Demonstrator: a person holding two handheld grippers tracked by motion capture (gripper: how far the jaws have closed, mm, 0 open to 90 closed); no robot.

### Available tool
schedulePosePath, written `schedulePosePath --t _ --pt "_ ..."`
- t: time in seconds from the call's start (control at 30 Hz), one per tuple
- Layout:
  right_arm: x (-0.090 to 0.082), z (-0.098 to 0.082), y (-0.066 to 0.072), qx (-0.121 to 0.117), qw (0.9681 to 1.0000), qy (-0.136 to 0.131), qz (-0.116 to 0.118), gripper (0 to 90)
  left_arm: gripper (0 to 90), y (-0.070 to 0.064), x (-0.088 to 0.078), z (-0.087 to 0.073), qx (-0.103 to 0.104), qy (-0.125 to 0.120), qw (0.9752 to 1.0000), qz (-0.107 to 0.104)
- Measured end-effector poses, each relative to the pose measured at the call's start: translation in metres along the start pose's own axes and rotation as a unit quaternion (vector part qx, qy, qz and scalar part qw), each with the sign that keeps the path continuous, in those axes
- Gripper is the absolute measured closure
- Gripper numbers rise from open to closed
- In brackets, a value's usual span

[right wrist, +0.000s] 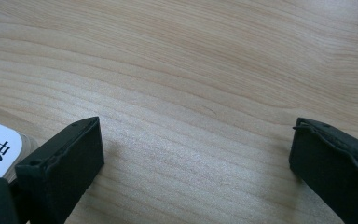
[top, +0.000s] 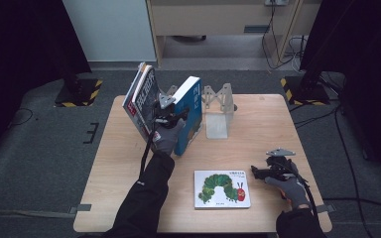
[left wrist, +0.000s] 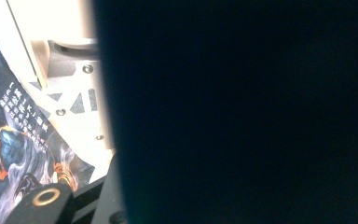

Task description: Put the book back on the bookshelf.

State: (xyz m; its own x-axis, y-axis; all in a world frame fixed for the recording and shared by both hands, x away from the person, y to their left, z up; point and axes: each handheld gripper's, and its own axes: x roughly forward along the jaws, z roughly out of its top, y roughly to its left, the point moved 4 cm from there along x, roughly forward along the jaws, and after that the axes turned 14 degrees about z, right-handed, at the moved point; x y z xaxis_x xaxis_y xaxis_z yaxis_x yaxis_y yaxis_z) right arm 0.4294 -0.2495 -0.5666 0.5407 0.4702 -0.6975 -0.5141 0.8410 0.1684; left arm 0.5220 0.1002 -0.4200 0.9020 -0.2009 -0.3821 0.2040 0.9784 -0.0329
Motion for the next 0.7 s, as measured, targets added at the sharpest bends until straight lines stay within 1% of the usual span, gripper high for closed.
schedulePosePath --t 0.03,0.13,0.17,0.2,0.27,0.33,0.37,0.53,0.6,0.7 --pt "0.000 0.000 0.000 0.001 1.0000 0.000 0.000 3.2 59.1 0.000 -0.001 -0.001 0.005 -0.001 1.0000 -0.001" --pt "0.000 0.000 0.000 0.001 1.0000 0.001 0.002 3.2 58.7 0.001 -0.005 -0.005 0.004 -0.001 1.0000 0.001" --pt "0.000 0.000 0.000 0.001 1.0000 0.000 0.002 3.1 58.7 0.002 -0.006 -0.006 0.000 -0.002 1.0000 0.003" --pt "0.000 0.000 0.000 0.000 1.0000 0.001 0.002 3.1 58.5 0.003 -0.008 -0.008 0.000 -0.001 1.0000 0.005" --pt "0.000 0.000 0.001 0.000 1.0000 0.000 0.002 3.1 57.9 0.004 -0.011 -0.010 -0.009 -0.002 0.9999 0.010" --pt "0.000 0.000 0.001 0.000 1.0000 0.000 0.002 3.1 57.9 0.003 -0.014 -0.011 -0.001 -0.004 0.9999 0.013" --pt "0.000 0.000 0.001 0.001 1.0000 0.000 0.002 3.1 57.9 0.002 -0.016 -0.012 0.000 -0.003 1.0000 0.008" --pt "0.000 0.000 0.001 0.001 1.0000 -0.001 0.000 3.1 58.1 -0.005 -0.021 -0.013 0.003 -0.005 1.0000 0.001" --pt "0.000 0.000 0.001 0.001 1.0000 -0.001 0.001 3.1 58.1 -0.007 -0.023 -0.014 0.009 -0.004 0.9999 0.003" --pt "0.000 0.000 0.001 0.001 1.0000 -0.001 0.000 3.1 58.1 -0.007 -0.023 -0.014 0.005 -0.005 0.9999 0.008"
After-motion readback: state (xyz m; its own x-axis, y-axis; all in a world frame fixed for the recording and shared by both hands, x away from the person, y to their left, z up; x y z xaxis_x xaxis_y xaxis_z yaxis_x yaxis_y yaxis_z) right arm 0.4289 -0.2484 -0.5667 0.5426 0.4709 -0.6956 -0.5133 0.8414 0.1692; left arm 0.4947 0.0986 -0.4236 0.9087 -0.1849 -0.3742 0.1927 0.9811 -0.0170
